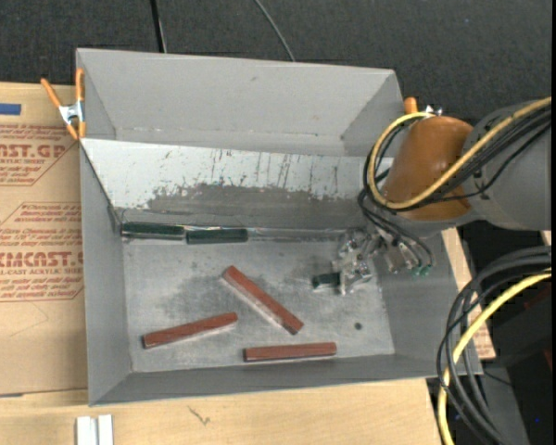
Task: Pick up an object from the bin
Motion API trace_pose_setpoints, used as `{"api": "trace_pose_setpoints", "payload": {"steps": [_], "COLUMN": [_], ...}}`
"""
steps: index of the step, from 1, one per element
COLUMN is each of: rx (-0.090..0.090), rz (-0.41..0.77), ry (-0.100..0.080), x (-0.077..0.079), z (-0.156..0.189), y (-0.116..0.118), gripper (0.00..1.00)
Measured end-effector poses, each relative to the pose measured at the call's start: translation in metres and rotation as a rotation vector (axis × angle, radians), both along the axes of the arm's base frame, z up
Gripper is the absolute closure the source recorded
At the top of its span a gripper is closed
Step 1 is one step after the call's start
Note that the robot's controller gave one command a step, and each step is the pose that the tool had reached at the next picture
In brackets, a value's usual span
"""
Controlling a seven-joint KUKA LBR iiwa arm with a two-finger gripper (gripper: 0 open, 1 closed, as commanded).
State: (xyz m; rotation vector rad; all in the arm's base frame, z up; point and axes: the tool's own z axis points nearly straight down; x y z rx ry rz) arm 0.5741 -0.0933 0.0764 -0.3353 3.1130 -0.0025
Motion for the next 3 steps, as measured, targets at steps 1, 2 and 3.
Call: {"api": "trace_pose_setpoints", "payload": {"steps": [1, 2, 3], "rx": [0.0, 0.0, 0.0], "rz": [0.0, 0.039, 0.039], "ry": [0.0, 0.008, 0.008], "x": [0.0, -0.005, -0.005], "z": [0.0, 0.116, 0.116], "y": [0.0, 0.001, 0.001], "gripper": [1.0, 1.0, 1.0]}}
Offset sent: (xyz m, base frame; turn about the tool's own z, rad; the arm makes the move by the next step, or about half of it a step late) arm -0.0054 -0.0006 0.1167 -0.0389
